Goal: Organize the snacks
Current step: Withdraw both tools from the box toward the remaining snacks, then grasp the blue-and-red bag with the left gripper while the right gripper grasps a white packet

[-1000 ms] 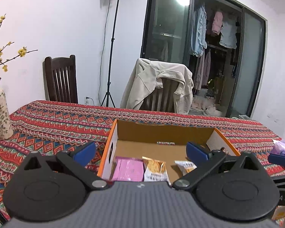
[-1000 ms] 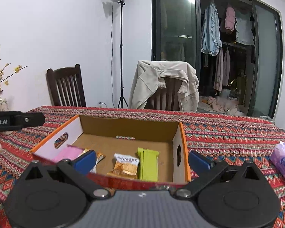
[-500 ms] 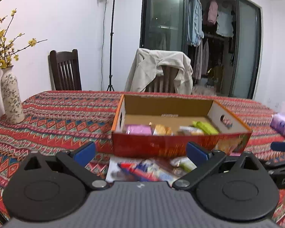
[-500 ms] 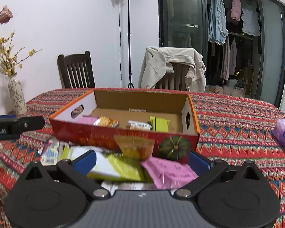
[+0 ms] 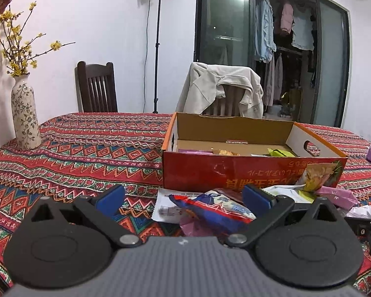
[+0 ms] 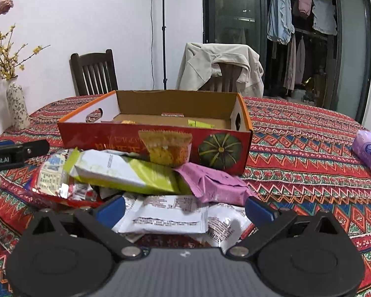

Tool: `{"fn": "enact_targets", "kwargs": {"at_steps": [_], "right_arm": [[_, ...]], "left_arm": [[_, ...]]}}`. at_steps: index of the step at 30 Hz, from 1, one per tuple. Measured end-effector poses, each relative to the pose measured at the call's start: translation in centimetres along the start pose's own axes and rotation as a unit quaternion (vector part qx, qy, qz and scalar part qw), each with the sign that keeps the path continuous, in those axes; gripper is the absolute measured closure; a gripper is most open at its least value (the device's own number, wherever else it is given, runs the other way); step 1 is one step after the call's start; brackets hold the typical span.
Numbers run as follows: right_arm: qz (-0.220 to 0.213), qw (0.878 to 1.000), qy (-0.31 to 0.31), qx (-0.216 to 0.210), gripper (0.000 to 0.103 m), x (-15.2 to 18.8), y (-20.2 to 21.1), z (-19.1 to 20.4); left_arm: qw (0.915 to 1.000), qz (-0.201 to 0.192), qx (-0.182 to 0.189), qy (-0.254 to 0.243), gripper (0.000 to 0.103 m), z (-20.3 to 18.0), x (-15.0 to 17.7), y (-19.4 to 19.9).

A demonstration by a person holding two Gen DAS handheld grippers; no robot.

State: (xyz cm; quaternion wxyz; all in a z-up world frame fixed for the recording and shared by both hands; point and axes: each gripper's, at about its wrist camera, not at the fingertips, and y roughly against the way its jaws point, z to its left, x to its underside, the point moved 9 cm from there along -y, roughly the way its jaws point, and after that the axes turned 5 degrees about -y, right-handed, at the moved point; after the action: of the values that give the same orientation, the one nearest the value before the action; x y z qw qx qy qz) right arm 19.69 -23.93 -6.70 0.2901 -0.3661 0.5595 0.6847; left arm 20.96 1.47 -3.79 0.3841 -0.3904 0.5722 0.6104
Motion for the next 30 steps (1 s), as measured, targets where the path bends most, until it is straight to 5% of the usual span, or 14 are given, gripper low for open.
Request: {"fn": "enact_targets", "kwargs": {"at_steps": [16, 30], "right_arm": [[0.032, 0.999, 0.03, 0.005, 0.003, 1.0, -3.3, 2.0], [0.001, 1.0, 0.001, -0.022, 0.05, 0.8, -2.1, 1.4]], "left_arm": [[0.9997, 0.014, 0.008, 0.016, 0.0, 0.5, 0.5, -0.4], [0.9994, 0.024, 0.007, 0.025, 0.0, 0.6, 0.8, -0.8]]}}
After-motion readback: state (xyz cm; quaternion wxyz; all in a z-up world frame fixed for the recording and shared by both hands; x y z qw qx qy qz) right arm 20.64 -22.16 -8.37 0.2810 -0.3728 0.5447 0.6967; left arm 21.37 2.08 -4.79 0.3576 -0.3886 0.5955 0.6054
